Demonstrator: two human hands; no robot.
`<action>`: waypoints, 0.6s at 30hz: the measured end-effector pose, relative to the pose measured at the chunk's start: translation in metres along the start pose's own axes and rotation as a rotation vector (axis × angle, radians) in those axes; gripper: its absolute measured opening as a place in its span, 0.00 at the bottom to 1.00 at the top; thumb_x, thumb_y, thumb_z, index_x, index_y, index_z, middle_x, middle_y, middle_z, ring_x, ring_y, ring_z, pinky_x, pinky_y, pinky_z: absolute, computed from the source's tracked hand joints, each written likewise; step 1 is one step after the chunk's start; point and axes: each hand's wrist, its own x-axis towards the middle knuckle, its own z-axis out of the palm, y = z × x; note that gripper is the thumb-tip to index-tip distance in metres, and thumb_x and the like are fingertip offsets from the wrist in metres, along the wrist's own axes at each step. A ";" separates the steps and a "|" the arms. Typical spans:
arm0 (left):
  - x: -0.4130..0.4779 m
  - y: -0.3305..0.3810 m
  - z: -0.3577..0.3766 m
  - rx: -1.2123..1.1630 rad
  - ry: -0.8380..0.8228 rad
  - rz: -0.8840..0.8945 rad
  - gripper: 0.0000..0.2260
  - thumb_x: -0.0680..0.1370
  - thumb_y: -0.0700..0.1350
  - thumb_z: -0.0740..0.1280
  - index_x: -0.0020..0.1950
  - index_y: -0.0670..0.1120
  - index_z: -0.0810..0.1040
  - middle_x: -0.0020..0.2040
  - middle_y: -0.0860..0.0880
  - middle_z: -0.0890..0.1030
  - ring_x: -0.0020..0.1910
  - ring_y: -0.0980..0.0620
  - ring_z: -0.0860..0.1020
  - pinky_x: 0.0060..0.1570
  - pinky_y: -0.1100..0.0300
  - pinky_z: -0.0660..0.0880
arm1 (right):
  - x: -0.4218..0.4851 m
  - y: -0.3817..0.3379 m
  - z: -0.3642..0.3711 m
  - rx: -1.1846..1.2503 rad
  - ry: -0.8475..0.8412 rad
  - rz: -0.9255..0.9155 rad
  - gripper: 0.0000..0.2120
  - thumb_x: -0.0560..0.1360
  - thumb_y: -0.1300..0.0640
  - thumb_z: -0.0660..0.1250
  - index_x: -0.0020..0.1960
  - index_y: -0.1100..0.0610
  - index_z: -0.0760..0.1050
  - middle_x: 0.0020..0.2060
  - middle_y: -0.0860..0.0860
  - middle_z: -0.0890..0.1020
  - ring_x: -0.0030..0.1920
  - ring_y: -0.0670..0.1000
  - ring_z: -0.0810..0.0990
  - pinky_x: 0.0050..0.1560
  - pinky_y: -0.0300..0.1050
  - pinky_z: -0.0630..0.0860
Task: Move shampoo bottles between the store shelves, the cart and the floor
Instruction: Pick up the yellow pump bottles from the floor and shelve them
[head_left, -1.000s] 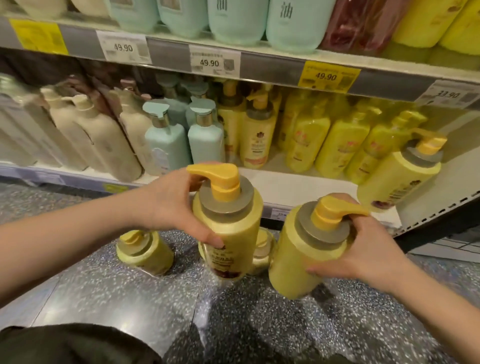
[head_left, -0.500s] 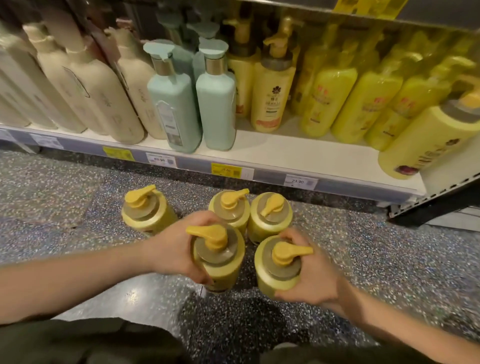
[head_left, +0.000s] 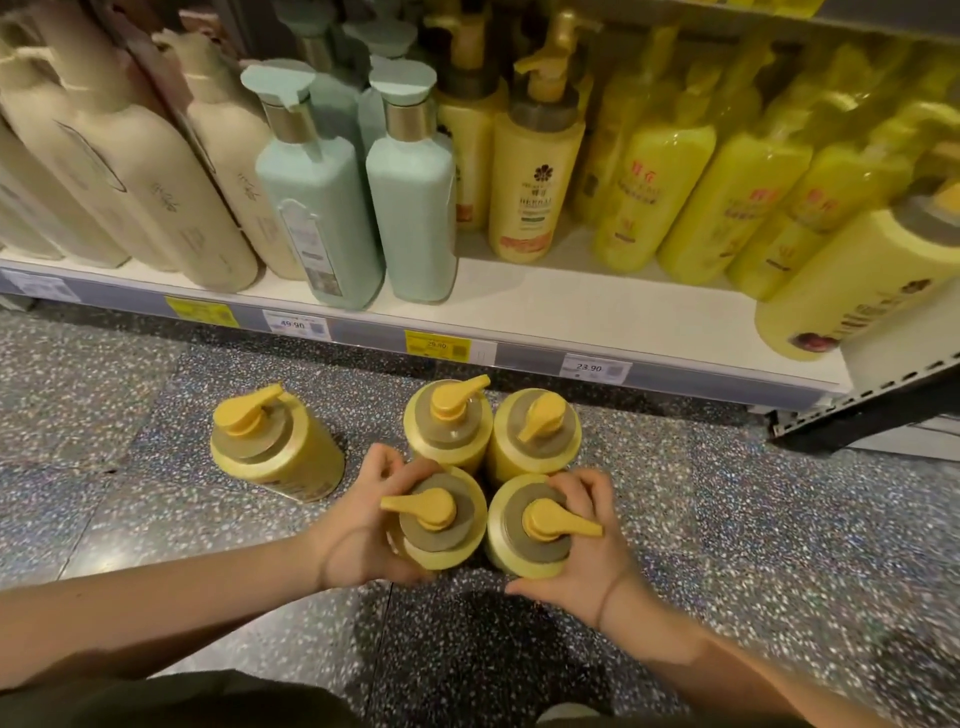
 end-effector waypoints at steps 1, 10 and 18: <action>0.000 -0.004 0.000 0.003 -0.034 -0.017 0.46 0.55 0.63 0.79 0.66 0.73 0.55 0.54 0.52 0.62 0.58 0.53 0.64 0.57 0.72 0.64 | -0.001 0.001 -0.003 -0.002 -0.028 -0.011 0.51 0.49 0.42 0.82 0.66 0.48 0.61 0.58 0.42 0.55 0.60 0.45 0.64 0.65 0.32 0.61; 0.014 0.005 -0.071 0.220 -0.397 -0.122 0.44 0.65 0.51 0.77 0.74 0.61 0.55 0.66 0.58 0.64 0.64 0.62 0.66 0.64 0.68 0.66 | -0.008 0.022 -0.073 -0.110 -0.210 -0.054 0.52 0.62 0.43 0.78 0.71 0.30 0.44 0.70 0.35 0.53 0.71 0.38 0.54 0.73 0.34 0.51; 0.075 0.092 -0.101 0.291 -0.187 0.056 0.19 0.69 0.43 0.71 0.59 0.52 0.77 0.51 0.53 0.78 0.47 0.59 0.76 0.44 0.65 0.75 | -0.001 0.007 -0.136 -0.178 -0.114 -0.234 0.35 0.65 0.41 0.71 0.69 0.45 0.64 0.62 0.33 0.70 0.59 0.29 0.67 0.66 0.32 0.63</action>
